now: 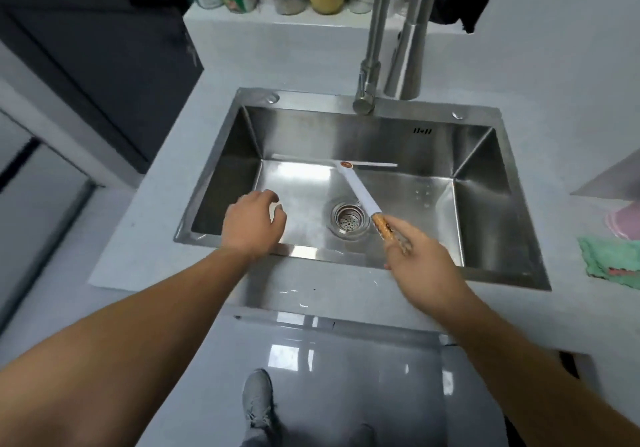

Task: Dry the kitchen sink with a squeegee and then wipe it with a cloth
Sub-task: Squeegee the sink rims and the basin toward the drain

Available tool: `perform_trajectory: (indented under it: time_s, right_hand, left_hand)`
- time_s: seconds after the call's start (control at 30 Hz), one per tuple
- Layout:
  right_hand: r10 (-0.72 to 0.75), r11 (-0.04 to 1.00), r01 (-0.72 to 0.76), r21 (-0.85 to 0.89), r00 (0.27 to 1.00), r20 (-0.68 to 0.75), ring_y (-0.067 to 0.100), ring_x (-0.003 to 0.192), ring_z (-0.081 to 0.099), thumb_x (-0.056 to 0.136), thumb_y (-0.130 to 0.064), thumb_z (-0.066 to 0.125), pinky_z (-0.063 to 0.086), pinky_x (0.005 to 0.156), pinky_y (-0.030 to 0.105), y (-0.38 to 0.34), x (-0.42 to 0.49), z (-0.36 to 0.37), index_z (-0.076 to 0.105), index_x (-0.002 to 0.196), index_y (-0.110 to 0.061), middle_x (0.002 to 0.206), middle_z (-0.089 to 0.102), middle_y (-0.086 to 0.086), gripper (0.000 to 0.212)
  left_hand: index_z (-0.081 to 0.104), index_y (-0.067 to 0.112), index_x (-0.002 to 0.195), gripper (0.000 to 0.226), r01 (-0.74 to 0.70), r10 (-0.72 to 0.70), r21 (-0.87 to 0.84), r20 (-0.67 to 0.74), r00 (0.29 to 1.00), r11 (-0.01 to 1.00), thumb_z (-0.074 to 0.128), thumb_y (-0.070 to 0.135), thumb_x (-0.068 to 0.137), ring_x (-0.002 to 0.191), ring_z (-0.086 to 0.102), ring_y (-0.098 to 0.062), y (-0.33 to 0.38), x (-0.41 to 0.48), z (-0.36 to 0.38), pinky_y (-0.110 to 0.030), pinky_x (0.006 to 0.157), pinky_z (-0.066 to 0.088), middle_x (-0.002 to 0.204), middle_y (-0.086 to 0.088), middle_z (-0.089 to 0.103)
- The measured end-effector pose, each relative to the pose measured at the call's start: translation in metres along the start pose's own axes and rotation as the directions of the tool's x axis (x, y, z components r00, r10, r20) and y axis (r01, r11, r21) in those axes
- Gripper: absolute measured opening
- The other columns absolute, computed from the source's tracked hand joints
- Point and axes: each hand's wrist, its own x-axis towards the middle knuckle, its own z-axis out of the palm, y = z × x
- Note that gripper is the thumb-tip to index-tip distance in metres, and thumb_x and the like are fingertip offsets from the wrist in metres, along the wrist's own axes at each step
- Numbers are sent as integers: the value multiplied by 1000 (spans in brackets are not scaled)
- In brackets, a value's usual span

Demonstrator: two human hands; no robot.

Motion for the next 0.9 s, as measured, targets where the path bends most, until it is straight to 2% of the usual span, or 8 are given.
perform_trajectory:
  time_s: [0.1,0.17,0.27,0.37,0.53,0.63,0.8,0.9]
  right_hand:
    - [-43,998,43,-39,999,17,6,57,59,97,-24,49,42,44,15,-34,29,30,56,123,-51,82,68,-9,39]
    - [-64,996,65,-65,998,14,6,56,60,96,-24,48,47,49,23,-56,53,50,54,124,-51,84,69,-8,39]
    - [-95,989,89,-120,995,-39,11,62,64,96,-26,45,50,53,27,-86,92,80,50,131,-47,88,68,-7,41]
    - [-67,984,39,-171,985,-160,16,66,64,96,-25,42,48,57,28,-116,141,114,52,129,-43,88,67,-2,38]
    - [-7,965,-66,-252,960,-280,25,77,61,97,-21,41,48,65,32,-151,218,146,59,123,-31,98,66,6,33]
    - [20,945,-114,-308,956,-293,29,84,63,97,-26,42,55,75,39,-163,256,152,58,129,-33,105,67,7,37]
    - [35,918,-150,-368,953,-302,33,96,61,97,-24,41,50,82,35,-169,293,160,59,131,-26,116,67,13,38]
    - [82,910,-194,-367,951,-300,33,94,60,96,-23,42,48,80,33,-166,292,167,58,133,-27,118,67,14,41]
  left_hand:
    - [67,12,108,28,23,-21,47,-40,999,999,49,30,96,97,61,-33,-47,16,-23,-42,85,50,107,-13,67]
    - [67,12,104,26,20,-15,63,-79,997,998,49,29,96,94,60,-34,-81,33,-33,-41,82,47,104,-14,66]
    - [66,11,113,30,-22,28,62,-98,995,998,49,31,98,101,59,-32,-123,68,-39,-43,89,48,114,-13,64]
    - [63,9,119,35,-100,104,48,-89,991,994,50,33,98,109,57,-34,-155,122,-39,-44,95,47,121,-15,61]
    - [60,7,117,39,-198,197,29,22,980,980,51,37,95,119,49,-37,-179,174,-24,-44,103,39,126,-18,55]
    - [56,7,123,46,-231,231,10,-1,973,973,50,42,93,125,44,-36,-189,176,-14,-45,110,36,135,-18,49]
    - [55,9,123,50,-222,219,-54,-48,975,974,43,47,93,128,42,-29,-195,180,-9,-44,112,36,135,-12,48]
    - [56,7,122,51,-228,227,-49,-34,973,972,42,46,93,130,40,-30,-195,181,-8,-45,115,33,136,-13,47]
